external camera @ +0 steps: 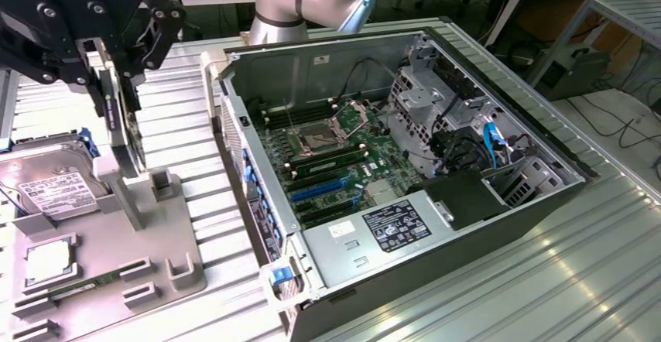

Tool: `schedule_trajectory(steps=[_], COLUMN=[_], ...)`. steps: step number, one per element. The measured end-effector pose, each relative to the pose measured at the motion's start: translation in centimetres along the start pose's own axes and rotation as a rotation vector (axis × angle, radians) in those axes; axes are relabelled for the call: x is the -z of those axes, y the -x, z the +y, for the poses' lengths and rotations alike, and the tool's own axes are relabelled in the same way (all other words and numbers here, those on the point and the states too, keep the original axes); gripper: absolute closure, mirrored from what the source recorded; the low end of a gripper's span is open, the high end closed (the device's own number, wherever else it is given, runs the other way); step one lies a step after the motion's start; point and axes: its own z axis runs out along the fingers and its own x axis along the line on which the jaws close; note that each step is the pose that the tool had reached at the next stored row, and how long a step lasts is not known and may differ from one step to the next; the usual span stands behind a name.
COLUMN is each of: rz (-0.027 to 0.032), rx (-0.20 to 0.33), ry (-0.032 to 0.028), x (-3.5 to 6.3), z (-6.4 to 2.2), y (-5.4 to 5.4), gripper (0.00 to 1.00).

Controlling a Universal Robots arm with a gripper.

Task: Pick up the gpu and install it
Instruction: 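Pick up the gpu and move the gpu toward the slot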

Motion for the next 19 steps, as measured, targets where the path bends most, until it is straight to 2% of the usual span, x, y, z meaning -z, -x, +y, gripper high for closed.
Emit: schedule_trajectory(steps=[4, 5, 7, 9, 13, 19], rz=[-0.0001, -0.0002, -0.0001, -0.0002, -0.0002, -0.0001], rx=[0.000, 0.000, 0.000, 0.000, 0.000, 0.000], ry=[0.0001, 0.0001, 0.0001, 0.0001, 0.0001, 0.0001], x=[0.01, 0.02, 0.04, 0.05, 0.05, 0.06], z=[-0.10, -0.16, -0.25, -0.31, -0.36, -0.39], y=[3.4, 5.2, 8.2, 10.4, 11.8, 12.9], gripper=[0.73, 0.73, 0.73, 0.73, 0.73, 0.73])
